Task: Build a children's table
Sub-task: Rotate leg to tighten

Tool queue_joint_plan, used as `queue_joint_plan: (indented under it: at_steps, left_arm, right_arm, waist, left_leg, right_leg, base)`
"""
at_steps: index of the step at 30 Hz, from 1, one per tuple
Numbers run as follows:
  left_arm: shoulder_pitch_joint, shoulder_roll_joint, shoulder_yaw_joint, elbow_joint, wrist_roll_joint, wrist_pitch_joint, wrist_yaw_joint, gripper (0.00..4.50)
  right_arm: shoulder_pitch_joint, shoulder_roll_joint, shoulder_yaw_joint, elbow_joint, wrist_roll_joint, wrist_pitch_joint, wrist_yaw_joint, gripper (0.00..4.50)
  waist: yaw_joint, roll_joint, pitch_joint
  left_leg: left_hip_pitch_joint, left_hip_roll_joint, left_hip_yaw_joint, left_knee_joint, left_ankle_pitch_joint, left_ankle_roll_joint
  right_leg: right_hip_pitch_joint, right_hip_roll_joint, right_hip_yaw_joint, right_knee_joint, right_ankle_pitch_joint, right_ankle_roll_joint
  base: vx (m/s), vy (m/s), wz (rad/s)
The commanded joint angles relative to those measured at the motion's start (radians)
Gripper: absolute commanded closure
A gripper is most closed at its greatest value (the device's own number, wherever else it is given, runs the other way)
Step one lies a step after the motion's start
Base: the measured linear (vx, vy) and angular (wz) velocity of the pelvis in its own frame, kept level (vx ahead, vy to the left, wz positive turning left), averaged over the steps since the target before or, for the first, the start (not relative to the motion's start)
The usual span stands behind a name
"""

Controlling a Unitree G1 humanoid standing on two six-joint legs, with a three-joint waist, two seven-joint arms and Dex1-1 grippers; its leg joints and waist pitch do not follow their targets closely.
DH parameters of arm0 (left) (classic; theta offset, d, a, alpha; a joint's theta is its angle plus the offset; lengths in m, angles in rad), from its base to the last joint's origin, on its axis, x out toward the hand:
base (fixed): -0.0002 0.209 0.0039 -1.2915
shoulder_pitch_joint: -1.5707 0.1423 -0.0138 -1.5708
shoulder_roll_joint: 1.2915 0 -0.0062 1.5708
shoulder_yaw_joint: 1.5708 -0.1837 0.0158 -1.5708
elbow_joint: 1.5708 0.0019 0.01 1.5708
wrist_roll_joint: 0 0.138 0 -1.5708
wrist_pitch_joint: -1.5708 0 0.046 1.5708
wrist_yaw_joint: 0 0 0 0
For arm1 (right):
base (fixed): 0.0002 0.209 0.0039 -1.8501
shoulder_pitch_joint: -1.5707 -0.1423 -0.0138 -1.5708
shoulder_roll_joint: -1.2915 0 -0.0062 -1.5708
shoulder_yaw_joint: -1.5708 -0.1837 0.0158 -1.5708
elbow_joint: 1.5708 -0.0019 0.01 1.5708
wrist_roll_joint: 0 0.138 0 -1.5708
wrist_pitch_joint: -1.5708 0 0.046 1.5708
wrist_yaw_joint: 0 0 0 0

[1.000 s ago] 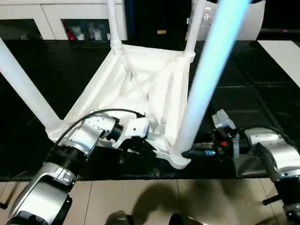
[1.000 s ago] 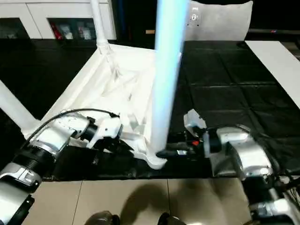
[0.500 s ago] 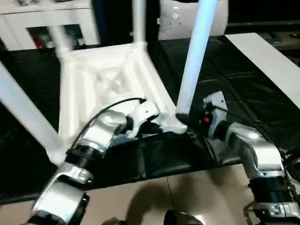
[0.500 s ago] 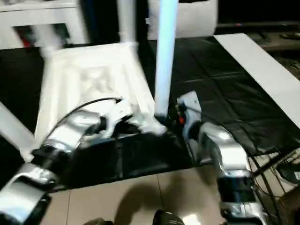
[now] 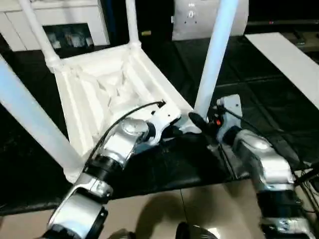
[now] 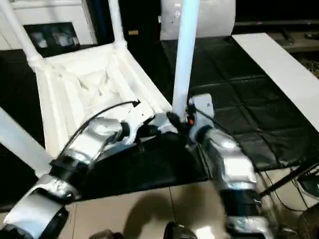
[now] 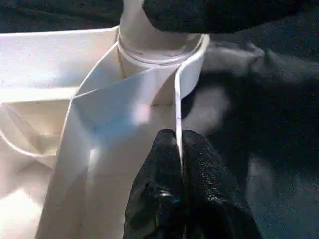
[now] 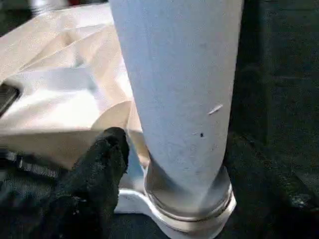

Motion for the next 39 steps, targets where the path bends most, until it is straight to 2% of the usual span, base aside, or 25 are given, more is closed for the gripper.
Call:
queue_joint_plan:
  at_steps: [1,2,3,4,5,6,7,9,12,13,15,17,20,24,27,28,32,33,39]
  left_arm:
    - [-0.004,-0.004,-0.007,-0.059,-0.035,-0.046,-0.039,4.50]
    - [-0.001,0.013,-0.012,-0.058,-0.034,-0.066,-0.062,4.50]
    - [-0.001,0.013,-0.012,-0.058,-0.034,-0.066,-0.062,4.50]
    - [0.006,0.037,-0.022,-0.060,-0.034,-0.089,-0.099,4.50]
    - [0.021,0.076,-0.040,-0.071,-0.045,-0.122,-0.178,4.50]
    - [0.025,0.093,-0.050,-0.074,-0.045,-0.137,-0.210,4.50]
    - [0.029,0.109,-0.060,-0.076,-0.050,-0.156,-0.245,4.50]
    - [0.031,0.132,-0.074,-0.068,-0.052,-0.182,-0.291,4.50]
    - [0.038,0.164,-0.094,-0.055,-0.063,-0.247,-0.375,4.50]
    - [0.040,0.178,-0.104,-0.049,-0.066,-0.278,-0.410,4.50]
    - [0.040,0.189,-0.109,-0.046,-0.069,-0.297,-0.435,4.50]
    - [0.036,0.211,-0.121,-0.042,-0.075,-0.334,-0.484,4.50]
    - [0.027,0.243,-0.142,-0.053,-0.081,-0.376,-0.557,4.50]
    - [0.020,0.251,-0.151,-0.050,-0.076,-0.401,-0.585,4.50]
    - [0.012,0.248,-0.155,-0.044,-0.076,-0.420,-0.600,4.50]
    - [0.010,0.248,-0.156,-0.042,-0.078,-0.426,-0.601,4.50]
    - [0.006,0.245,-0.160,-0.041,-0.085,-0.429,-0.606,4.50]
    - [0.004,0.244,-0.159,-0.037,-0.085,-0.434,-0.608,4.50]
    - [-0.006,0.245,-0.158,-0.014,-0.081,-0.450,-0.608,4.50]
  right_arm:
    - [0.004,-0.016,0.021,-0.036,0.021,-0.021,0.057,0.83]
    - [0.009,-0.055,0.023,-0.029,0.021,-0.051,0.106,0.71]
    - [0.009,-0.055,0.023,-0.029,0.021,-0.051,0.106,0.71]
    - [0.017,-0.111,0.021,-0.020,0.028,-0.082,0.183,0.54]
    - [0.031,-0.194,0.019,-0.013,0.057,-0.123,0.325,0.48]
    - [0.037,-0.225,0.021,-0.012,0.070,-0.134,0.385,0.38]
    - [0.044,-0.259,0.029,-0.013,0.084,-0.142,0.448,0.27]
    - [0.052,-0.315,0.054,-0.015,0.096,-0.148,0.539,0.16]
    - [0.041,-0.352,0.068,-0.008,0.115,-0.147,0.615,0.03]
    - [0.036,-0.365,0.077,0.001,0.117,-0.164,0.646,0.03]
    - [0.031,-0.374,0.087,0.009,0.118,-0.172,0.674,0.03]
    - [0.022,-0.390,0.108,0.034,0.127,-0.205,0.733,0.03]
    - [-0.004,-0.392,0.135,0.088,0.146,-0.222,0.838,0.29]
    - [-0.024,-0.386,0.162,0.116,0.141,-0.228,0.880,0.62]
    - [-0.039,-0.367,0.190,0.127,0.152,-0.233,0.909,0.84]
    - [-0.042,-0.364,0.194,0.134,0.154,-0.237,0.919,1.06]
    - [-0.049,-0.352,0.205,0.152,0.153,-0.247,0.940,1.26]
    - [-0.050,-0.349,0.211,0.155,0.152,-0.246,0.946,1.50]
    - [-0.052,-0.352,0.224,0.165,0.162,-0.236,0.970,1.94]
  waist:
    - [0.011,-0.007,-0.083]
    - [0.017,-0.007,-0.085]
    - [0.019,-0.008,-0.084]
    - [0.026,-0.007,-0.085]
    - [0.028,-0.010,-0.086]
    - [0.036,-0.010,-0.084]
    - [0.038,-0.012,-0.085]
    - [0.047,-0.014,-0.085]
    - [0.055,-0.014,-0.084]
    - [0.059,-0.016,-0.086]
    - [0.065,-0.015,-0.087]
    - [0.079,-0.015,-0.087]
    - [0.084,-0.015,-0.087]
    - [0.090,-0.017,-0.088]
    - [0.093,-0.017,-0.086]
    - [0.094,-0.016,-0.087]
    - [0.094,-0.016,-0.087]
    - [0.094,-0.015,-0.087]
    - [0.095,-0.016,-0.088]
  left_leg:
    - [0.005,0.081,-0.042,-0.067,-0.075,0.129]
    - [0.007,0.077,-0.040,-0.066,-0.081,0.125]
    - [0.006,0.078,-0.039,-0.067,-0.083,0.123]
    - [0.008,0.077,-0.040,-0.067,-0.084,0.122]
    - [0.008,0.076,-0.038,-0.067,-0.091,0.126]
    - [0.010,0.083,-0.037,-0.068,-0.083,0.135]
    - [0.007,0.081,-0.038,-0.067,-0.079,0.138]
    - [0.010,0.083,-0.037,-0.068,-0.085,0.141]
    - [0.010,0.081,-0.036,-0.068,-0.089,0.135]
    - [0.011,0.085,-0.037,-0.068,-0.083,0.132]
    - [0.011,0.088,-0.037,-0.068,-0.073,0.132]
    - [0.013,0.087,-0.034,-0.068,-0.072,0.129]
    - [0.012,0.090,-0.035,-0.070,-0.079,0.127]
    - [0.012,0.093,-0.035,-0.069,-0.061,0.125]
    - [0.014,0.092,-0.033,-0.070,-0.067,0.118]
    - [0.013,0.092,-0.034,-0.070,-0.069,0.116]
    - [0.014,0.093,-0.034,-0.071,-0.072,0.112]
    - [0.014,0.093,-0.035,-0.071,-0.070,0.110]
    - [0.013,0.091,-0.034,-0.071,-0.072,0.106]
  right_leg:
    - [0.075,-0.104,0.089,-0.062,-0.290,-0.047]
    - [0.076,-0.104,0.088,-0.064,-0.303,-0.044]
    - [0.076,-0.105,0.090,-0.064,-0.307,-0.043]
    - [0.076,-0.104,0.088,-0.064,-0.313,-0.038]
    - [0.076,-0.104,0.089,-0.064,-0.316,-0.032]
    - [0.073,-0.105,0.094,-0.061,-0.306,-0.030]
    - [0.076,-0.103,0.092,-0.059,-0.302,-0.034]
    - [0.074,-0.103,0.093,-0.060,-0.314,-0.040]
    - [0.073,-0.103,0.090,-0.064,-0.344,-0.037]
    - [0.072,-0.105,0.092,-0.062,-0.341,-0.038]
    - [0.070,-0.104,0.092,-0.058,-0.328,-0.042]
    - [0.069,-0.106,0.094,-0.057,-0.331,-0.046]
    - [0.069,-0.106,0.093,-0.056,-0.334,-0.052]
    - [0.068,-0.107,0.096,-0.050,-0.310,-0.063]
    - [0.068,-0.108,0.096,-0.053,-0.326,-0.064]
    - [0.068,-0.108,0.096,-0.054,-0.330,-0.063]
    - [0.067,-0.108,0.096,-0.055,-0.337,-0.058]
    - [0.068,-0.107,0.096,-0.054,-0.334,-0.059]
    - [0.070,-0.108,0.095,-0.056,-0.342,-0.054]
  base:
    - [0.000,0.000,0.00]
    - [0.000,0.000,0.00]
    - [0.000,0.000,0.00]
    - [0.000,0.000,0.00]
    - [0.000,0.000,0.00]
    - [0.000,0.000,0.00]
    - [0.000,0.000,0.00]
    - [0.000,0.000,0.00]
    - [0.000,0.000,0.00]
    - [0.000,0.000,0.00]
    - [0.000,0.000,0.00]
    - [0.000,0.000,0.00]
    - [0.000,0.000,0.00]
    - [0.000,0.000,0.00]
    - [0.000,0.000,0.00]
    - [0.000,0.000,0.00]
    - [0.000,0.000,0.00]
    - [0.000,0.000,0.00]
    - [0.000,0.000,0.00]
